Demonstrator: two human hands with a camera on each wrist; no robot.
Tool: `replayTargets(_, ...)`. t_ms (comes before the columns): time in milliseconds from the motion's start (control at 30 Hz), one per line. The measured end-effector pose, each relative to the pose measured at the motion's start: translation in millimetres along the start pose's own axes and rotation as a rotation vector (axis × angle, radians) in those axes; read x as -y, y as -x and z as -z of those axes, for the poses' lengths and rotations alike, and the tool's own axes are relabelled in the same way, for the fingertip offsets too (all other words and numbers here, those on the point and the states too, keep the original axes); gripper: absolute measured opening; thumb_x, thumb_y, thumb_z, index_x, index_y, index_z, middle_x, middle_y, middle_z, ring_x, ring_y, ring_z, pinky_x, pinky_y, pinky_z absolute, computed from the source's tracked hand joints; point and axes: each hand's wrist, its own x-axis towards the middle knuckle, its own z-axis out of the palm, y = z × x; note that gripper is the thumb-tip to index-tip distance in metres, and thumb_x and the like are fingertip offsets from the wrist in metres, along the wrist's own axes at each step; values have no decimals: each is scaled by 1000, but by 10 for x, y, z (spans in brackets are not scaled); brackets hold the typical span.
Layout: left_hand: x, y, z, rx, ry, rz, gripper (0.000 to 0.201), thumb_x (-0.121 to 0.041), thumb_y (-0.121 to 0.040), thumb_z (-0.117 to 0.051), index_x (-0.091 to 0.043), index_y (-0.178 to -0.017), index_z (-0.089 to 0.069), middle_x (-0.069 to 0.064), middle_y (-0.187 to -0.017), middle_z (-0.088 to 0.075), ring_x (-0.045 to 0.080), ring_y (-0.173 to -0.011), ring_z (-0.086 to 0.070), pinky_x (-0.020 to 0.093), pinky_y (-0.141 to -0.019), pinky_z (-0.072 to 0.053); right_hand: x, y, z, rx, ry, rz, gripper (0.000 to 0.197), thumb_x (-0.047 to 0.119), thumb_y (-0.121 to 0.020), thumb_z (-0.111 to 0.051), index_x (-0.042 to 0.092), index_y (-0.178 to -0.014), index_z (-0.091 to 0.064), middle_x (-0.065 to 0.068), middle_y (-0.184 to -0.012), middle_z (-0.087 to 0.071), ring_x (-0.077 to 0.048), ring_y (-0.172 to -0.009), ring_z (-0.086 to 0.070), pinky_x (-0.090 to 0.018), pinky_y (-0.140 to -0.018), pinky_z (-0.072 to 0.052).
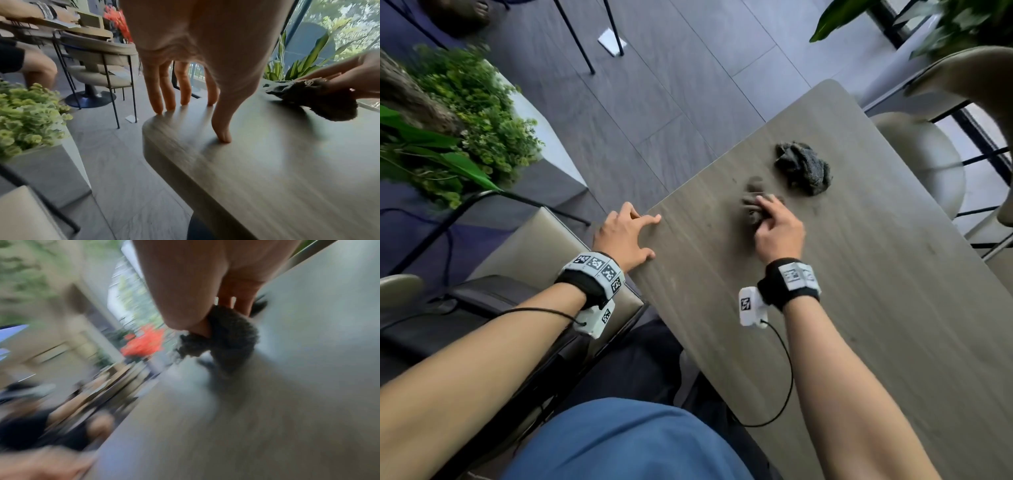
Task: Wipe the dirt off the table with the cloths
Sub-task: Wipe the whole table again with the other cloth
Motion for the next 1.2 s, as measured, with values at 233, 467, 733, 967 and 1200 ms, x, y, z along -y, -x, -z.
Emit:
replayTargets(233,-115,-90,136,99,-118,67,74,-59,-65,-85,-66,-129,-50,-8,-116,-47,16,-113,-48,35,-84,-47,188,426,-532,138,313,24,69,-5,-80,-48,21,-144,-45,-10,-160,-21,-30,-146,-20,-41,-121,-14)
replayTargets(467,-138,-9,75,39,-130,3,61,-38,-78,-83,-51,-132,-57,-4,-124,-43,22,-109,-46,40,-83,-52,370,1090,-800,522,307,461,55,0,-85,-53,27,-132,-58,0,-154,-36,-25,-142,-34,-39,-118,-26)
replayTargets(733,-516,108,-46,135,-193,-1,100,-51,-65,-89,-22,-144,-36,5,-135,-27,28,-115,-42,38,-87,-47,-222,142,395,12,62,-49,55,-2,-75,-48,28,-114,-72,3,-134,-60,-18,-124,-56,-30,-107,-42)
replayTargets(967,-521,27,-51,174,-241,-32,109,-56,-63,-88,-16,-147,-33,8,-131,-24,28,-125,-34,42,-100,-49,-249,418,30,83,340,-209,63,1,-84,-48,32,-139,-49,0,-158,-26,-31,-142,-29,-42,-110,-35)
replayTargets(1200,-464,73,-123,147,-268,-77,102,-52,-75,-80,-13,-151,-25,11,-137,-25,31,-135,-27,41,-101,-49,252,1485,-676,274,271,143,59,-4,-75,-64,28,-125,-65,-1,-148,-46,-28,-133,-46,-42,-108,-41)
